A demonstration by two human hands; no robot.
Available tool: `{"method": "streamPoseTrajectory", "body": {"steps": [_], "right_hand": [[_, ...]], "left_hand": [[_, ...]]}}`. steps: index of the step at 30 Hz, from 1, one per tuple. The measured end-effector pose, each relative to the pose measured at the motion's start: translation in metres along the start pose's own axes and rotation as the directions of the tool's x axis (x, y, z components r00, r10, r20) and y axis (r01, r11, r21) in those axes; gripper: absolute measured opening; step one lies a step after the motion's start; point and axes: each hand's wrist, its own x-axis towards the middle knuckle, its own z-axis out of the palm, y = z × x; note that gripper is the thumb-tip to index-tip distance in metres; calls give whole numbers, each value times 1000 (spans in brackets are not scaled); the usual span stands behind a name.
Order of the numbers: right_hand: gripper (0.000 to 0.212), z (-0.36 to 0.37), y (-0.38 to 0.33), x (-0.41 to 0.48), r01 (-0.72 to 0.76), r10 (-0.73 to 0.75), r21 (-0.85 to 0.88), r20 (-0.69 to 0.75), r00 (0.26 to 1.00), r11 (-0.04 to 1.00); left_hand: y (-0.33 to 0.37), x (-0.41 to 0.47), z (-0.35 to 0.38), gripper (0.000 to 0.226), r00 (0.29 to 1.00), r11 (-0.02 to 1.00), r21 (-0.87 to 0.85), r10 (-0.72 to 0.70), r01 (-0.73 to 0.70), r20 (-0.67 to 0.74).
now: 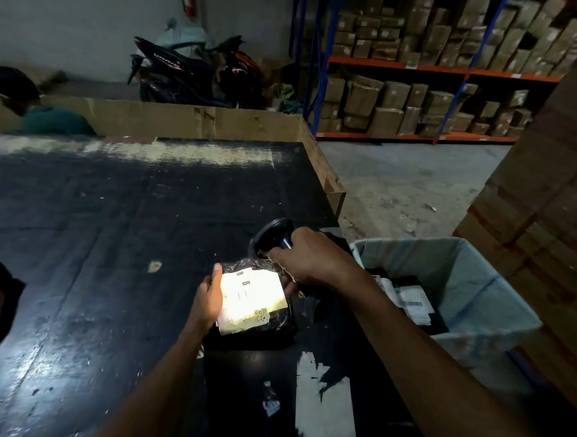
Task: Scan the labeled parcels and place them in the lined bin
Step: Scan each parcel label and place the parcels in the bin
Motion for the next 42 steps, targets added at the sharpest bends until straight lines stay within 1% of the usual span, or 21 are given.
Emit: {"method": "streamPoseTrajectory", "body": {"steps": [5, 10, 12, 14, 15, 18, 19, 21, 24, 27, 29, 30, 32, 33, 34, 35, 38, 39, 41, 42], "right_hand": [[28, 3, 2, 1, 0, 1, -36, 18, 1000, 999], [29, 10, 7, 7, -24, 25, -2, 56, 998, 1000], [28, 11, 10, 9, -28, 28, -12, 66, 997, 1000], [25, 11, 13, 13, -34, 34, -6, 74, 997, 999], [24, 11, 15, 16, -34, 34, -1, 79, 996, 999], [25, 14, 22, 23, -23, 22, 12, 115, 993, 1000], [26, 16, 25, 26, -20, 16, 31, 133, 991, 999], [29, 20, 34, 34, -27, 11, 92, 166, 986, 995], [37, 24, 56, 55, -70, 28, 211, 195, 980, 975], [38, 22, 86, 82, -94, 45, 324, 156, 987, 941], [36, 27, 121, 112, -95, 65, 415, 87, 994, 905], [43, 37, 149, 136, -86, 78, 433, 35, 996, 897], [74, 72, 220, 205, -75, 118, 459, -67, 991, 885], [82, 92, 251, 237, -73, 132, 467, -96, 987, 881], [80, 107, 265, 254, -69, 139, 473, -114, 984, 878], [73, 117, 266, 260, -67, 135, 469, -112, 985, 881], [63, 92, 200, 203, -78, 145, 432, -124, 982, 899], [62, 84, 182, 186, -86, 146, 393, -124, 981, 916], [66, 78, 172, 180, -137, 180, 304, -115, 977, 943], [71, 74, 172, 180, -160, 193, 267, -101, 976, 950]], "left_hand": [[1, -3, 1, 64, 1000, 1000, 16, 3, -3, -11], [3, -5, 1, 66, 1000, 1000, 12, 4, -4, -11], [3, -7, 1, 55, 1000, 1000, 9, 26, -26, -5], [7, -10, 1, 52, 1000, 1000, 1, 29, -29, -5], [7, -9, 1, 58, 1000, 1000, 2, 26, -26, -6], [7, -7, 1, 85, 999, 999, 15, 35, -35, -21], [3, -4, 1, 88, 999, 999, 18, 28, -27, -25], [3, -2, 3, 83, 999, 999, 16, 30, -30, -30], [14, -10, 3, 69, 998, 996, 82, 39, -35, -50], [19, -15, 4, 56, 997, 997, 80, 26, -20, -68], [19, -15, 5, 59, 995, 996, 82, 23, -15, -99], [15, -12, 4, 62, 994, 998, 70, 18, -10, -112], [17, -11, 4, 68, 994, 998, 59, -1, 7, -109], [17, -9, 5, 69, 994, 999, 41, -4, 9, -111], [18, -9, 6, 69, 995, 1000, 19, -15, 17, -101], [12, -3, 5, 70, 995, 999, -9, -42, 41, -93], [-7, 10, 4, 89, 990, 990, -92, -112, 104, -87], [-3, 6, 6, 89, 988, 989, -95, -123, 114, -94], [23, -15, 17, 72, 986, 986, -137, -108, 91, -124], [29, -22, 23, 62, 985, 979, -177, -124, 102, -119]]}}
